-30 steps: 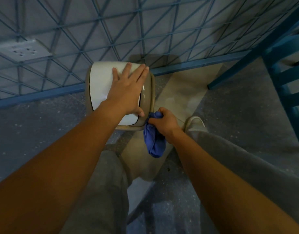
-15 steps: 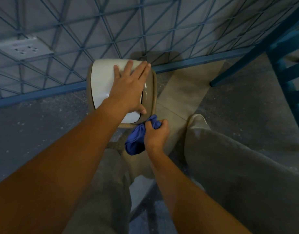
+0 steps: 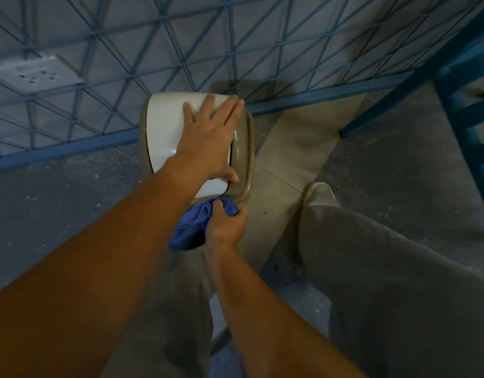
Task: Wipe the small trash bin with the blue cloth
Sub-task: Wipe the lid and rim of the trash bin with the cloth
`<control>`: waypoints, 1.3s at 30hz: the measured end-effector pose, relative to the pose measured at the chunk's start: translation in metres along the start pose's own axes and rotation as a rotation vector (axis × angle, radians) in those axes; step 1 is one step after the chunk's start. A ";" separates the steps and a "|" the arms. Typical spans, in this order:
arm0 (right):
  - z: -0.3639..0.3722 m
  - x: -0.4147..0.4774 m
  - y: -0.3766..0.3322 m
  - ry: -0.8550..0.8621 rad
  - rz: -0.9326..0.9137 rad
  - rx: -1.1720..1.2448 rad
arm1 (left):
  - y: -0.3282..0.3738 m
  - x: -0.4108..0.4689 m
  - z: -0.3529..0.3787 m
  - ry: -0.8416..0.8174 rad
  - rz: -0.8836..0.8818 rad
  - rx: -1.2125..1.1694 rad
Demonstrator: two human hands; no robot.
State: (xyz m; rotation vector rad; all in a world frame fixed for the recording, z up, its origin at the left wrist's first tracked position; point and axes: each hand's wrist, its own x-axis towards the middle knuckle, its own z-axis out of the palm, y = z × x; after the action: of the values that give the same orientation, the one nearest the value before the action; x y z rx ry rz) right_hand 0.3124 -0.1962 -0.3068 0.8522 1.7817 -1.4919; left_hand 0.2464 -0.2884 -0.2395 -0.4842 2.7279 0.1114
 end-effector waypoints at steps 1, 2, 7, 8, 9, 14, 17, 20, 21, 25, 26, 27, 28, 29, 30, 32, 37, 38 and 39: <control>-0.005 0.003 -0.001 0.010 -0.040 -0.024 | 0.001 -0.001 0.000 0.002 -0.014 -0.010; -0.010 0.006 -0.001 0.024 -0.084 -0.044 | 0.002 -0.002 0.000 0.003 -0.029 -0.024; -0.030 0.022 -0.012 0.082 -0.256 -0.185 | 0.005 -0.001 0.002 0.002 -0.057 -0.045; -0.034 0.027 -0.015 0.080 -0.281 -0.206 | 0.005 -0.001 0.002 0.001 -0.058 -0.043; -0.037 0.031 -0.020 0.068 -0.306 -0.232 | 0.005 -0.001 0.002 0.001 -0.058 -0.040; -0.052 0.050 -0.043 -0.096 -0.465 -0.474 | 0.005 -0.001 0.002 0.002 -0.056 -0.027; -0.057 0.060 -0.061 -0.193 -0.509 -0.587 | 0.006 -0.002 0.001 -0.001 -0.057 -0.024; -0.052 0.075 -0.087 -0.290 -0.489 -0.714 | 0.005 -0.002 0.000 -0.012 -0.050 -0.022; -0.048 0.080 -0.097 -0.330 -0.489 -0.768 | 0.005 -0.002 0.000 -0.013 -0.046 -0.023; -0.029 0.094 -0.134 -0.455 -0.529 -0.946 | 0.002 -0.001 0.001 -0.007 -0.027 -0.023; -0.024 0.098 -0.141 -0.461 -0.541 -0.957 | 0.001 -0.001 0.002 -0.004 -0.024 -0.019; -0.017 0.102 -0.149 -0.469 -0.556 -0.967 | 0.001 -0.001 0.002 -0.003 -0.022 -0.015; -0.010 0.105 -0.156 -0.471 -0.583 -0.982 | 0.000 -0.001 0.002 -0.002 -0.020 -0.010; -0.003 0.108 -0.163 -0.470 -0.620 -1.013 | -0.001 -0.001 0.002 -0.001 -0.017 -0.006; 0.004 0.112 -0.170 -0.466 -0.664 -1.056 | -0.001 -0.001 0.002 0.001 -0.012 -0.002; 0.016 0.116 -0.185 -0.465 -0.745 -1.163 | -0.001 -0.001 0.003 0.005 -0.003 0.004; 0.048 0.115 -0.215 -0.477 -0.908 -1.492 | -0.001 -0.002 0.003 -0.010 0.013 0.011; 0.056 0.114 -0.217 -0.468 -0.919 -1.543 | -0.001 -0.002 0.002 -0.015 0.016 0.014; 0.062 0.113 -0.217 -0.457 -0.945 -1.561 | -0.001 -0.003 0.002 -0.020 0.019 0.018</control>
State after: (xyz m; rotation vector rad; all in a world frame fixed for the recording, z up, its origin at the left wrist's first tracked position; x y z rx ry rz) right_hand 0.0748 -0.2798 -0.2852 -1.0949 2.2431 -0.2012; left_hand 0.2495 -0.2881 -0.2405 -0.4497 2.7124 0.0956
